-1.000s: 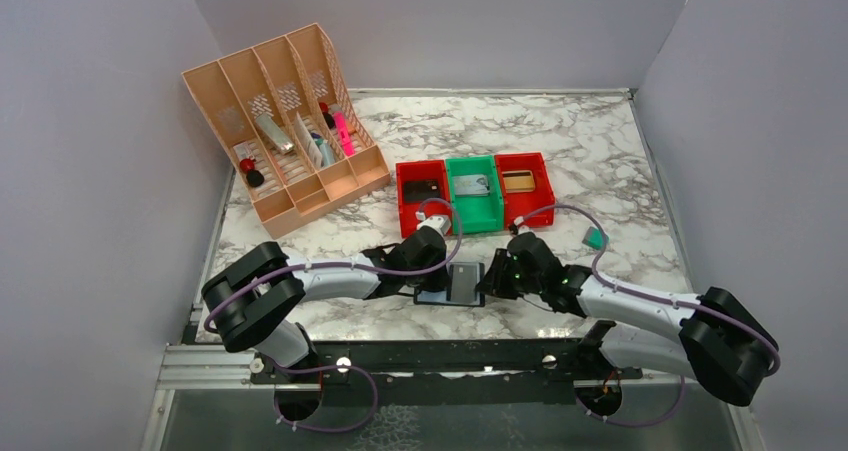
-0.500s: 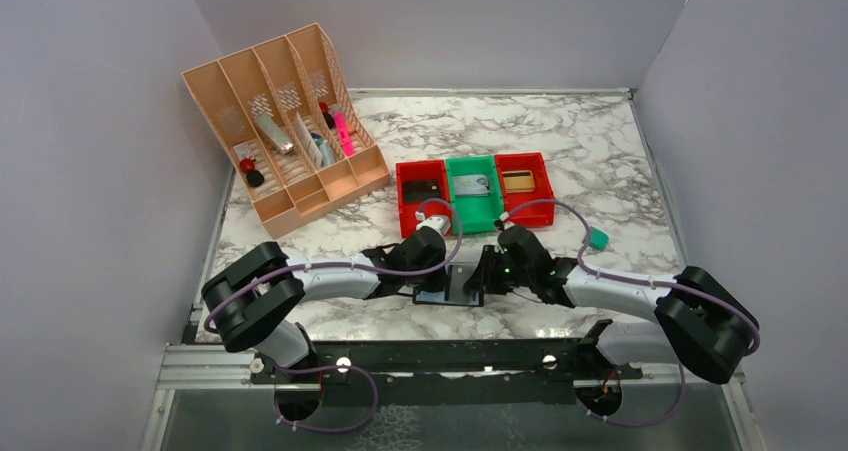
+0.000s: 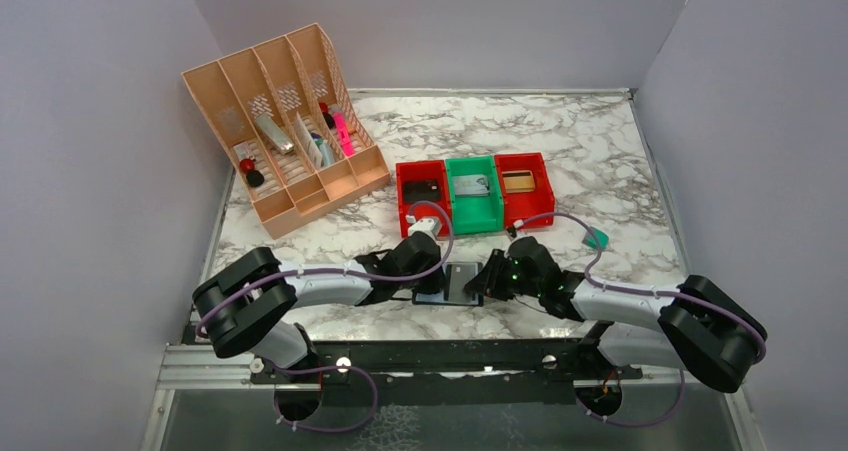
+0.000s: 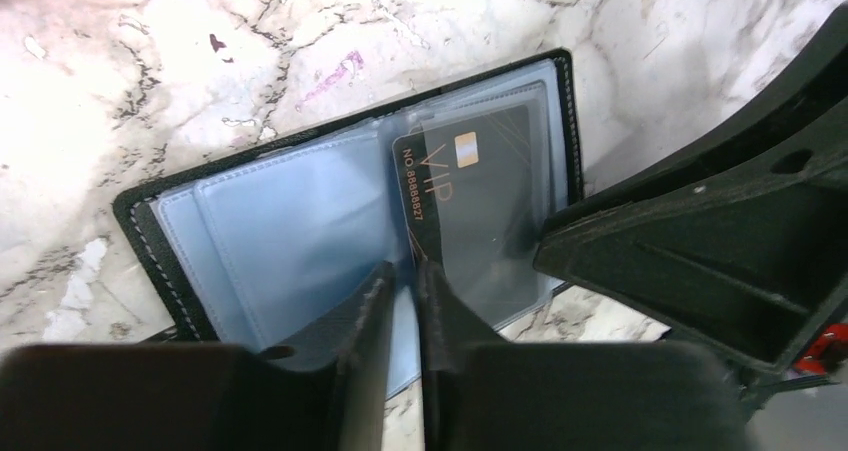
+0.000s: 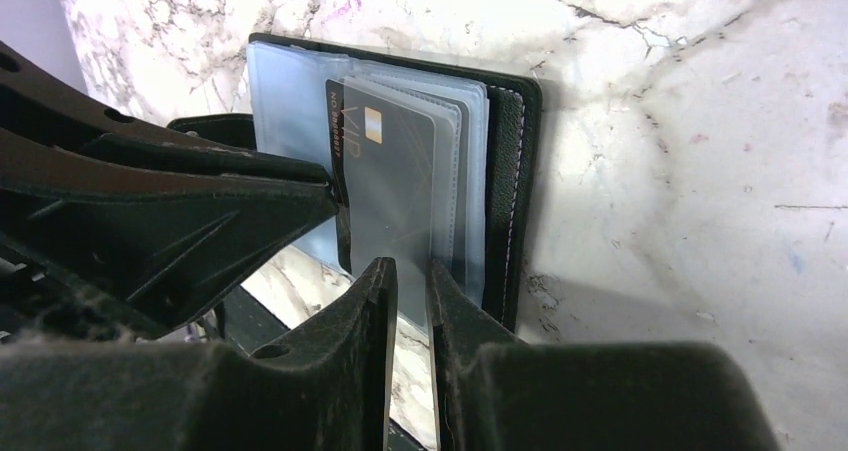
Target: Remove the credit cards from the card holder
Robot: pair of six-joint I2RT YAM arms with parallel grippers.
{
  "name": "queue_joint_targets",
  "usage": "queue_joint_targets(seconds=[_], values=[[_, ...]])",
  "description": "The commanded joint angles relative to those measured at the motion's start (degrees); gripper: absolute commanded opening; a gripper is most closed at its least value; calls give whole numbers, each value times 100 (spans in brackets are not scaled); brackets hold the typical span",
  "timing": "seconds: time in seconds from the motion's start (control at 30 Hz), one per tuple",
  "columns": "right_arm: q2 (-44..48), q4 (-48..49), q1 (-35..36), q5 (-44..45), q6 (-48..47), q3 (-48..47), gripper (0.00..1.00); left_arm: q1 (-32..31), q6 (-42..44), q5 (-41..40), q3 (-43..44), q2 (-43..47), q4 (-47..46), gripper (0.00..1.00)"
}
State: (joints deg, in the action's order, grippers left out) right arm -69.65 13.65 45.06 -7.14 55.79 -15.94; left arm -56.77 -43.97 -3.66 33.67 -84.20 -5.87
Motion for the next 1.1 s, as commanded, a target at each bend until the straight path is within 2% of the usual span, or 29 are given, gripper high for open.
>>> queue_joint_targets(seconds=[0.0,0.17,0.27,0.37,0.5,0.67,0.9,1.07], values=[[-181,-419,12,254,152,373,24,-25,-284,-134,-304,41,-379,29],[-321,-553,3,257,157,263,24,-24,-454,322,-349,-212,-784,41],[-298,-550,3,264,211,291,24,-20,-645,98,-318,-345,-546,45],[-271,-576,3,282,243,302,24,-11,-807,10,-465,-449,-659,46],[-299,-566,-6,292,257,316,24,-9,-1030,361,-758,-607,-1332,45],[-373,-543,-12,255,290,335,24,-9,-1168,385,-877,-665,-1499,30],[-331,-686,-15,401,335,311,24,-9,-1160,135,-1064,-318,-1496,1],[-330,-744,-15,437,345,281,24,6,-1013,90,-1065,-84,-1359,0]])
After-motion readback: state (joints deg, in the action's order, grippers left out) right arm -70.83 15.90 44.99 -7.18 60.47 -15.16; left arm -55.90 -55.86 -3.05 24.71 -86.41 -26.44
